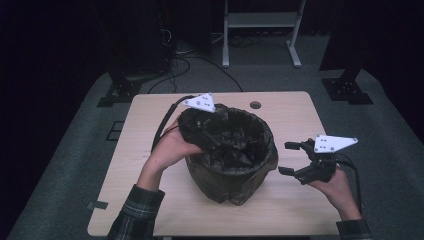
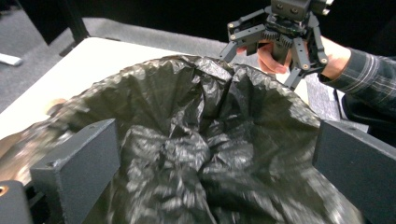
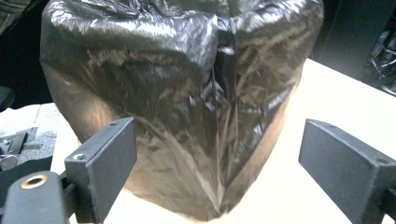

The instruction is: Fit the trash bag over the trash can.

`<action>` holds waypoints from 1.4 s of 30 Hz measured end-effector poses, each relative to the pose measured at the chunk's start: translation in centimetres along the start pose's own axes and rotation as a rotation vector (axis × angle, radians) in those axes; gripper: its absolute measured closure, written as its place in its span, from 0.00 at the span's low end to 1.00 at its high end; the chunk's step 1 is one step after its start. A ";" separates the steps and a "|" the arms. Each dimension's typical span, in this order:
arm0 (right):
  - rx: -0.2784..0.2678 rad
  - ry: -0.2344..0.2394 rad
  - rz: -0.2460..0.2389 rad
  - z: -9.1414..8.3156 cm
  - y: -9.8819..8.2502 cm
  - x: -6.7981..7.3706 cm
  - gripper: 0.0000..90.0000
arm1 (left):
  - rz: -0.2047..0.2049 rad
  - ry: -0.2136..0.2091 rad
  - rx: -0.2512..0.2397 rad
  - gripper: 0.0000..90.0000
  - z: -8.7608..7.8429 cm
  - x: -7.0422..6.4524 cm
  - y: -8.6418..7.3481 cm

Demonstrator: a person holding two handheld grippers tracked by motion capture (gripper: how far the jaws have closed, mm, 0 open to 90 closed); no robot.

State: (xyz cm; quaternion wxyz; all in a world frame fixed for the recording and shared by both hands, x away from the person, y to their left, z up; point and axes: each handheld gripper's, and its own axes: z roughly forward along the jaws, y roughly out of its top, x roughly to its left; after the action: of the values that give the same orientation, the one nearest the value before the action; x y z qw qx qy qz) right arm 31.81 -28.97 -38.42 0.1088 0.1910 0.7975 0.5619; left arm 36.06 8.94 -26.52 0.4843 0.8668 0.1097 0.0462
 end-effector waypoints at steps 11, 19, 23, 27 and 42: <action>0.022 -0.048 0.050 -2.5 -3.0 0.0 0.11 | -0.010 0.089 -0.058 0.00 -5.6 -1.4 -4.5; 0.061 -0.073 0.085 -3.2 -5.5 0.0 0.11 | -0.033 0.141 -0.092 0.00 -7.5 -2.3 -10.2; 0.086 -0.080 0.101 -3.3 -6.6 0.1 0.11 | -0.046 0.152 -0.089 0.00 -7.4 -2.8 -13.0; 0.117 -0.091 0.108 -3.3 -7.8 0.1 0.11 | -0.056 0.154 -0.093 0.00 -6.6 -3.4 -15.8; 0.308 -0.140 0.074 -1.8 -11.0 0.5 0.11 | -0.129 0.208 0.083 0.00 -3.0 -4.3 -24.2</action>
State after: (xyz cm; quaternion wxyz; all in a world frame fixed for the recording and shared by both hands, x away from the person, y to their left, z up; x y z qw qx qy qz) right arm 28.66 -33.56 -48.09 0.1127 0.2735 0.8571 0.4218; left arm 27.83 22.66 -45.39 0.4362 0.8677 0.2165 0.1002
